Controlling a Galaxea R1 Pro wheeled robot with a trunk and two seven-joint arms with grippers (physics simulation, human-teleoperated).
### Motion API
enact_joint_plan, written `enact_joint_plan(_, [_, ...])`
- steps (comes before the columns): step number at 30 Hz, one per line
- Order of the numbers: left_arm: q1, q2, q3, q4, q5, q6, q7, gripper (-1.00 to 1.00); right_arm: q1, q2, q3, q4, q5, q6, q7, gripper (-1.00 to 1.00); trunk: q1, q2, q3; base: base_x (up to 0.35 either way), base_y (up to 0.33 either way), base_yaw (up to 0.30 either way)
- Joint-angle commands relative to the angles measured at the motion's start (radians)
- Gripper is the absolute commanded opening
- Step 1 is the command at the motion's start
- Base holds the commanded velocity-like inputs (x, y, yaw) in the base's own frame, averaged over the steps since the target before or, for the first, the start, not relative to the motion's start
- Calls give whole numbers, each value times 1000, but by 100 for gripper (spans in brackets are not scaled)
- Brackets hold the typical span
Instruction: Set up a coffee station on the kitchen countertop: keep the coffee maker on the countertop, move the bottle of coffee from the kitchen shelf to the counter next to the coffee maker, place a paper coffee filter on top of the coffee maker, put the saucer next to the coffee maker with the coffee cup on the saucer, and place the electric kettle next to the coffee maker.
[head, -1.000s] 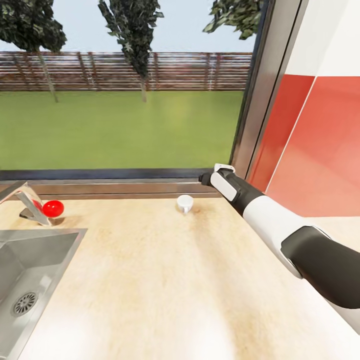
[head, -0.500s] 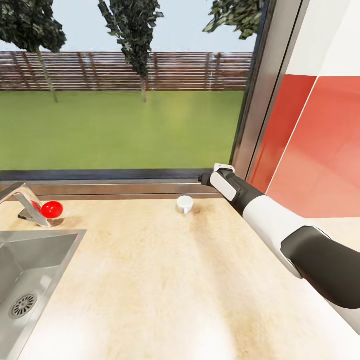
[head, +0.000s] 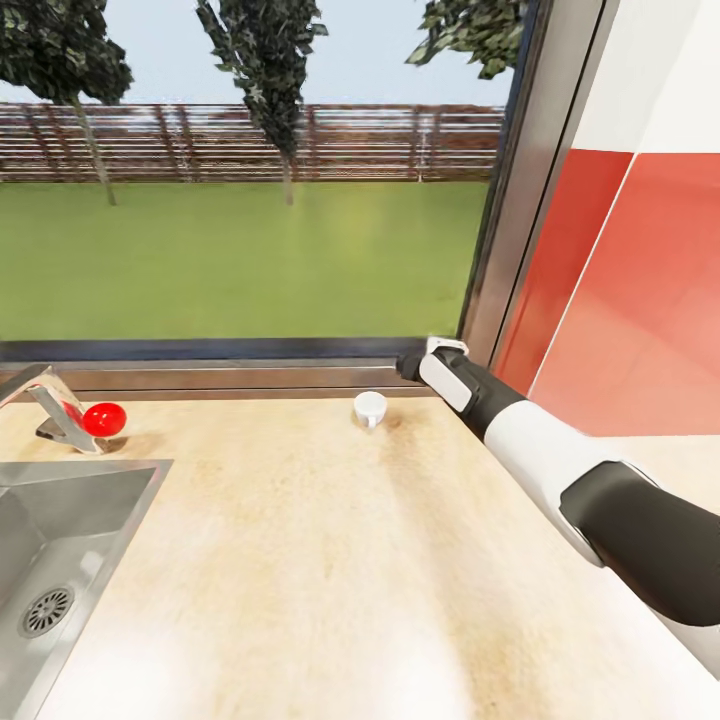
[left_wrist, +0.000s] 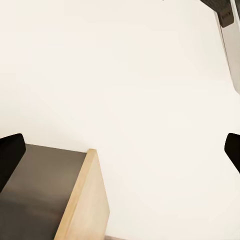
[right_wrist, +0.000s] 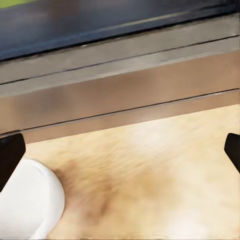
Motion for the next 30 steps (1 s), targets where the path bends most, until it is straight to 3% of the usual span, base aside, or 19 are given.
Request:
enact_joint_plan(1, [-1,0,8,2,-9,-6,3,100,1,0,8,-1,-7,2,-7,100,0,-1,-1,0,0,0])
enact_joint_plan(19, [0,0,8,7,-8,-9,4,100,25,-3,8,-1,-6,4,-6,100,0,-1,-25,0,0,0])
enact_joint_plan(30, [0,0,8,8,-8,-11,3,100,26,-3,8,-5,-7,89,-6,100,0,-1,-42,0,0,-45])
